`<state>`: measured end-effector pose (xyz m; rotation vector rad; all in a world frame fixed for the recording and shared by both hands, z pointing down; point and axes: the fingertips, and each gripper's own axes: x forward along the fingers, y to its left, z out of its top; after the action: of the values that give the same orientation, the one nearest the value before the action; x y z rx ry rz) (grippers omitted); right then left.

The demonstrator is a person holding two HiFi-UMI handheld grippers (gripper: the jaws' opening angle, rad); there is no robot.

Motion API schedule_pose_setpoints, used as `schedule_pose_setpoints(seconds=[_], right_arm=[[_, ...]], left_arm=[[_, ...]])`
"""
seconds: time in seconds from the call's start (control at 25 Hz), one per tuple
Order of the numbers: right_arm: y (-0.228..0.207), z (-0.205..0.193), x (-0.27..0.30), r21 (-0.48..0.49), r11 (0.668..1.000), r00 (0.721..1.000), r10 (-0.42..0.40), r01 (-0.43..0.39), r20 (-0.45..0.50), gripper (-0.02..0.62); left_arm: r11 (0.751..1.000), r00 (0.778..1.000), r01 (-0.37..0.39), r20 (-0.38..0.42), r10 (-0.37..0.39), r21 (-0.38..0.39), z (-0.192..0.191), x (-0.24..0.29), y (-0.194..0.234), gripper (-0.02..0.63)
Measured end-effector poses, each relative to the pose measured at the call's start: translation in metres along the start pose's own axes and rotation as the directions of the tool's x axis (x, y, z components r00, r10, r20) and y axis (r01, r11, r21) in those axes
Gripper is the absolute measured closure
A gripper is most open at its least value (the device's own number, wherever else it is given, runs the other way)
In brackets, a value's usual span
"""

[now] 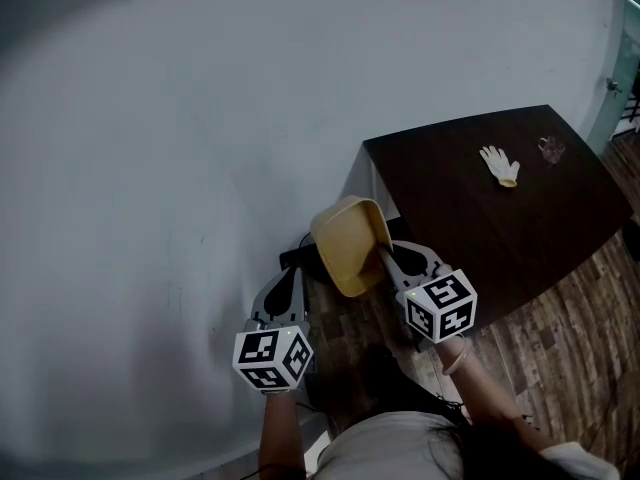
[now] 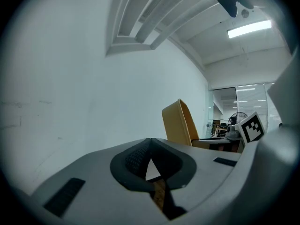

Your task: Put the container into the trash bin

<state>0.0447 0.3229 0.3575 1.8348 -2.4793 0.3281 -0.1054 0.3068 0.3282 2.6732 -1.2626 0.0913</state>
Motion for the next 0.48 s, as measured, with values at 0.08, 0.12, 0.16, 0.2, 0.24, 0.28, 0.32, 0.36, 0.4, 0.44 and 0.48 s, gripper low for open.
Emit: schedule_pose_setpoints(seconds=[0.08,0.12,0.16,0.2,0.24,0.28,0.32,0.36,0.4,0.44,0.48], right_arm=[[-0.015,0.000,0.023,0.009,1.000,1.000,0.002,-0.002,-0.005,0.576],[-0.023,0.001,0.034,0.012,1.000,1.000,0.003,-0.003,-0.008,0.577],[-0.031,0.003,0.044,0.015,1.000,1.000,0.006,-0.005,-0.010,0.577],[-0.039,0.005,0.054,0.018,1.000,1.000,0.009,-0.008,-0.014,0.577],[-0.046,0.007,0.063,0.019,1.000,1.000,0.011,-0.011,-0.018,0.577],[-0.053,0.008,0.073,0.019,1.000,1.000,0.014,-0.013,-0.023,0.576],[-0.060,0.009,0.083,0.017,1.000,1.000,0.015,-0.015,-0.026,0.577],[-0.068,0.010,0.093,0.017,1.000,0.999,0.016,-0.016,-0.028,0.577],[-0.075,0.011,0.102,0.019,1.000,0.999,0.017,-0.016,-0.029,0.577],[-0.082,0.012,0.111,0.024,1.000,0.999,0.017,-0.016,-0.029,0.577],[-0.088,0.012,0.120,0.029,0.999,0.999,0.018,-0.017,-0.031,0.577]], left_arm=[[1.000,1.000,0.000,-0.007,0.000,-0.003,0.000,0.026,0.011,0.588],[1.000,1.000,0.002,-0.010,-0.002,-0.004,0.001,0.039,0.014,0.588],[1.000,1.000,0.004,-0.013,-0.004,-0.003,0.002,0.052,0.017,0.588],[1.000,1.000,0.006,-0.017,-0.006,-0.002,0.003,0.064,0.020,0.588],[1.000,1.000,0.008,-0.022,-0.008,0.000,0.004,0.077,0.022,0.588],[1.000,1.000,0.010,-0.026,-0.010,0.001,0.005,0.089,0.025,0.588],[1.000,1.000,0.011,-0.027,-0.011,0.002,0.006,0.102,0.029,0.588],[1.000,1.000,0.012,-0.025,-0.012,0.001,0.008,0.114,0.033,0.588],[1.000,1.000,0.012,-0.023,-0.012,-0.004,0.008,0.126,0.037,0.588],[1.000,1.000,0.011,-0.022,-0.012,-0.010,0.008,0.137,0.041,0.588],[1.000,1.000,0.011,-0.023,-0.011,-0.014,0.008,0.147,0.044,0.588]])
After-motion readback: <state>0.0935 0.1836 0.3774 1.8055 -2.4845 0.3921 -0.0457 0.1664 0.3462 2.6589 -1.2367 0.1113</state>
